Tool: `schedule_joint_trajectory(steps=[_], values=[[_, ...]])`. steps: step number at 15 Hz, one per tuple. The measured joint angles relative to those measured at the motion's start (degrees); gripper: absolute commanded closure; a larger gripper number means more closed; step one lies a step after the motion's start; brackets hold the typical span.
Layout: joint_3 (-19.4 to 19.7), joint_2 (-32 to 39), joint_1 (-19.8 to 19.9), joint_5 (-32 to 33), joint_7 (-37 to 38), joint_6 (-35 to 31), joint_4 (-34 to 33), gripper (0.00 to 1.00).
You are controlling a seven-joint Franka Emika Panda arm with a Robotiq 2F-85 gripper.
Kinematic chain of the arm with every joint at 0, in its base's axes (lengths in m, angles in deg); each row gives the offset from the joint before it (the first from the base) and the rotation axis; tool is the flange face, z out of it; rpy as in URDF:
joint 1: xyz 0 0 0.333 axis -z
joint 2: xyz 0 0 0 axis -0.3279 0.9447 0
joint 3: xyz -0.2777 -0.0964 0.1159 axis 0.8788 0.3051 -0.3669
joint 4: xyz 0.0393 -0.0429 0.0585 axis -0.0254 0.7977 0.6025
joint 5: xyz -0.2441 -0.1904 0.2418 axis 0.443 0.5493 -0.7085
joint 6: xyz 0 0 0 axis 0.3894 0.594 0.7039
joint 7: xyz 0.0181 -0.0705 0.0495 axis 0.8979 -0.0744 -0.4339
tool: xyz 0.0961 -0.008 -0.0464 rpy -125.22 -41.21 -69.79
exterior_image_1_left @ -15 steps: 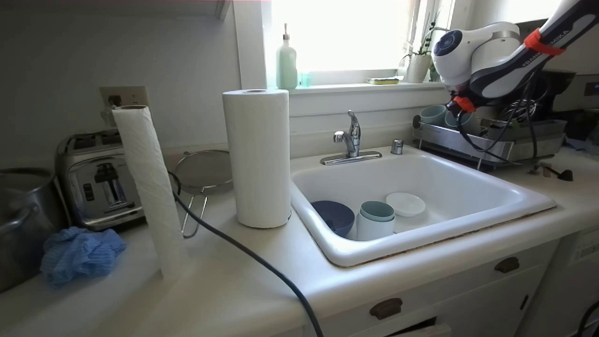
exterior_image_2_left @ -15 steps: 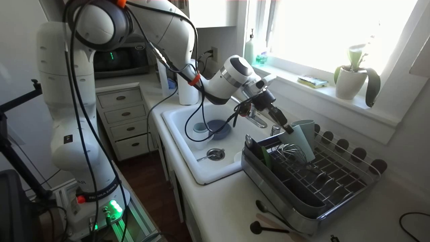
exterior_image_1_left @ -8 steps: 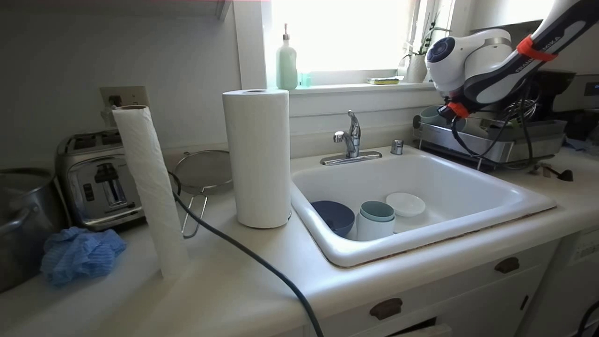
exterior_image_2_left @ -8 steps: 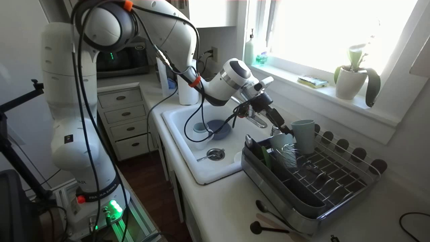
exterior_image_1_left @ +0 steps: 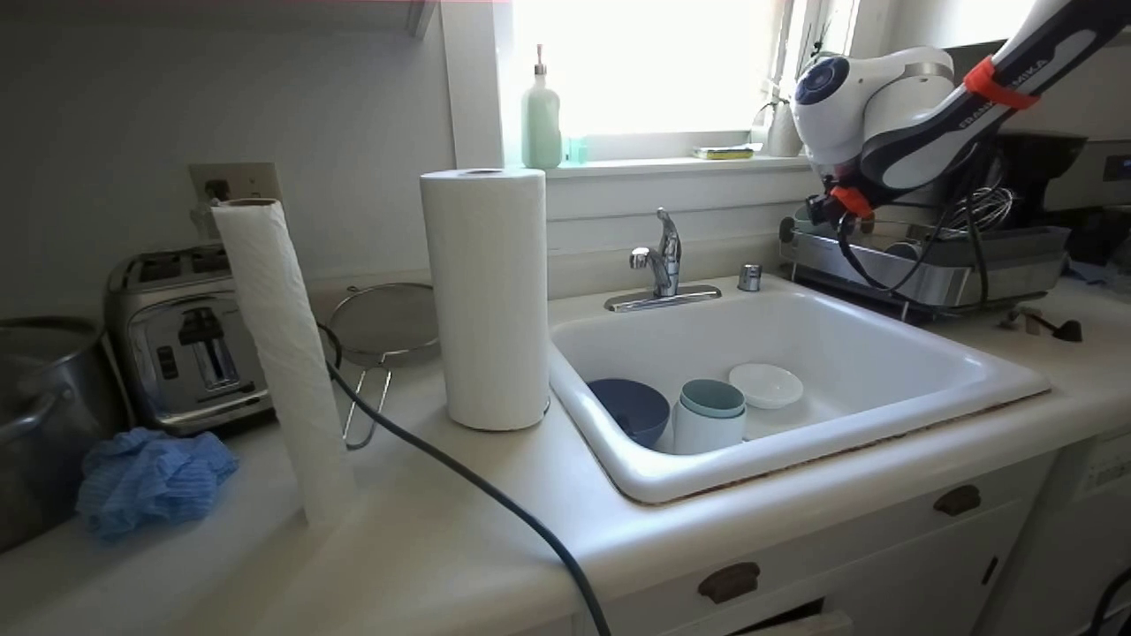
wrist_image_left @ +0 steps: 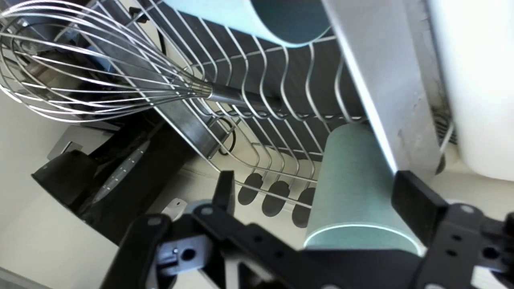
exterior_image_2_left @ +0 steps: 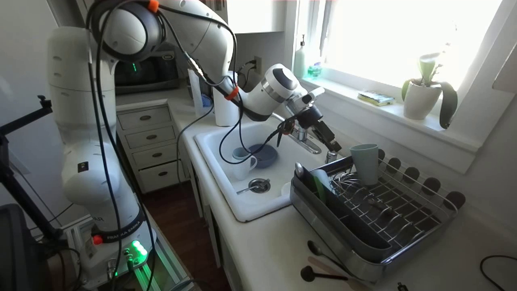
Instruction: Remove one grey cup from the sink and put it in the drying rack on the right
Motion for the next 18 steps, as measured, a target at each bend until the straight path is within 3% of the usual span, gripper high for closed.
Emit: schedule_joint_trajectory(steps=[8, 13, 18], values=[[-5.48, -4.6, -2.98, -31.84, -22.11, 1.26, 1.42, 0.0], [-7.64, -9.48, -6.45, -50.23, -36.02, 7.81, 1.93, 0.0], [-8.78, -13.75, -7.94, -64.26, -49.35, 15.21, 2.92, 0.0]])
